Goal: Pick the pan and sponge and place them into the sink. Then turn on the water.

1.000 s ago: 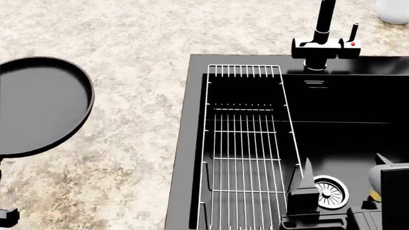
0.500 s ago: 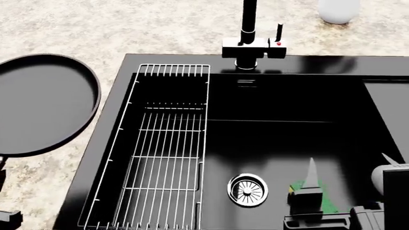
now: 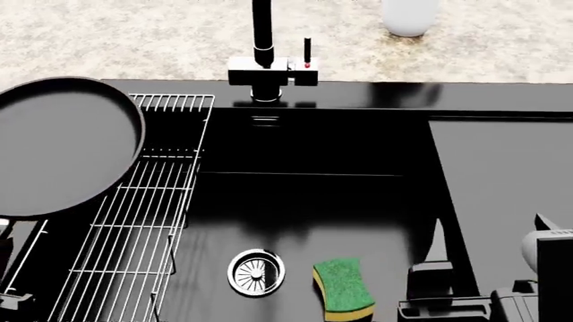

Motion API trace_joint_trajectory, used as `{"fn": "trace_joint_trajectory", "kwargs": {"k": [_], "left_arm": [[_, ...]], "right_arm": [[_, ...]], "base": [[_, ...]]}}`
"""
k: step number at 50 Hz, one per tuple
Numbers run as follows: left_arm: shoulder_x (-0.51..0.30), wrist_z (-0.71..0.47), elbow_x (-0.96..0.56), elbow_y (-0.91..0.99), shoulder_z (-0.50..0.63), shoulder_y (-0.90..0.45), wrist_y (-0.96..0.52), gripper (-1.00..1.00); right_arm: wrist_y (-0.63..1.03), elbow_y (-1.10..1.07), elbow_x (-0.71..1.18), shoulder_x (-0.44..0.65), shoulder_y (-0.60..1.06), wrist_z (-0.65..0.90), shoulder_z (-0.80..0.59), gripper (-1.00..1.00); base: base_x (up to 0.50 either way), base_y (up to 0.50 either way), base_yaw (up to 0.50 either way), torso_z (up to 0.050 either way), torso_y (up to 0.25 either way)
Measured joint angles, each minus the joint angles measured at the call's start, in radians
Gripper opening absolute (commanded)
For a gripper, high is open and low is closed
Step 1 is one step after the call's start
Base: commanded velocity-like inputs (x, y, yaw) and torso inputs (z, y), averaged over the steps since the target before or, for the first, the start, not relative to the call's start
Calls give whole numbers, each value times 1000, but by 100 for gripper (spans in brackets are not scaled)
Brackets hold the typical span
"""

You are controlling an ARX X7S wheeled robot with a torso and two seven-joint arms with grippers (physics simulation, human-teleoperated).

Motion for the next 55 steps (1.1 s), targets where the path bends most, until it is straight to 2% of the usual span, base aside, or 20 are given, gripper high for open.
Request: {"fn": "trace_joint_trajectory", "kwargs": {"k": [22,37,47,55], "left_arm": [[-13,37,35,-1,-13,29,10,-100],[-8,39,44,-1,-3,28,14,-100],[36,7,25,2,43,-17,9,-100],[131,-55,-1,-12,129,-105,-1,-100]], "right_arm": [[-3,-3,-21,-1,8,-2,-23,100],[-1,-5,-11,2,9,6,-20,100],[4,-1,6,5,16,19,-13,100],[2,0,12,6,15,23,-8,100]], "base": [[321,-52,0,0,2],[165,0,0,1,2],[0,0,0,0,2],[0,0,0,1,1]]}}
